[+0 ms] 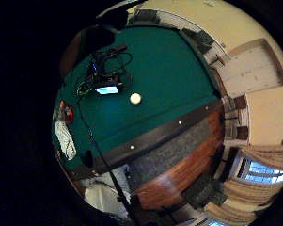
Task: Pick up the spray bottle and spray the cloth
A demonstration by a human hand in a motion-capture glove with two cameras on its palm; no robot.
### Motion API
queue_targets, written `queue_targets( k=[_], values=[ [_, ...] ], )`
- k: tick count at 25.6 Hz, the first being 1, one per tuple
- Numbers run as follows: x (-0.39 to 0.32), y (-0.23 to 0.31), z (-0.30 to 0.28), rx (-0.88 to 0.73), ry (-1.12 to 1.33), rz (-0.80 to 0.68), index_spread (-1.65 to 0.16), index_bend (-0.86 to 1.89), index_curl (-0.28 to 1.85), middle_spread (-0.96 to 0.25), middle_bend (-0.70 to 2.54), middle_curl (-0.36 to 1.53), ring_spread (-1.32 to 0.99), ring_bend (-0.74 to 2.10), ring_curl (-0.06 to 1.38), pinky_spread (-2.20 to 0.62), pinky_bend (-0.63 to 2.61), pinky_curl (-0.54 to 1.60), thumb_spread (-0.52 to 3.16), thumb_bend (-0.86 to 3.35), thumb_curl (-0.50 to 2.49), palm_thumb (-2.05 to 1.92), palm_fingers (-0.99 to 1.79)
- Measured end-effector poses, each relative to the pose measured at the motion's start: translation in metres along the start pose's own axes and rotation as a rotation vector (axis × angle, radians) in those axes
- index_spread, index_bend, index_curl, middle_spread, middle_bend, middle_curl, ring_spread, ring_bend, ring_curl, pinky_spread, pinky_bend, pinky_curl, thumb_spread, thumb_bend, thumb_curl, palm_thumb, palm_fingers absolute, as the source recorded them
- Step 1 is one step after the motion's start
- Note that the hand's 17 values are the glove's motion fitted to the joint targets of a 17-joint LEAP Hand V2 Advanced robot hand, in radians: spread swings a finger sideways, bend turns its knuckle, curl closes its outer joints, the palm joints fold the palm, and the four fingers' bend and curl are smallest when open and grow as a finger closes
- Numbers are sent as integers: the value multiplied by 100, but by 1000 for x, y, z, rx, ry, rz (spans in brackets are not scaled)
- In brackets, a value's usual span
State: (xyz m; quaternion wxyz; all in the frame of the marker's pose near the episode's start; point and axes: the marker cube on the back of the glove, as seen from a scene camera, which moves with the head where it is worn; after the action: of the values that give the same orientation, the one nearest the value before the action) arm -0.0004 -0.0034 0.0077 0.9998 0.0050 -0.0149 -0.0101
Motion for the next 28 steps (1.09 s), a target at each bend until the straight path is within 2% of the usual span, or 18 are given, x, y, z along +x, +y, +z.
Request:
queue_targets(
  k=[28],
  values=[
    [-50,54,93,-77,-15,-280,-44,13,24,-11,18,28,-9,32,26,21,41,31,112,-2,24,37,37]
  ],
)
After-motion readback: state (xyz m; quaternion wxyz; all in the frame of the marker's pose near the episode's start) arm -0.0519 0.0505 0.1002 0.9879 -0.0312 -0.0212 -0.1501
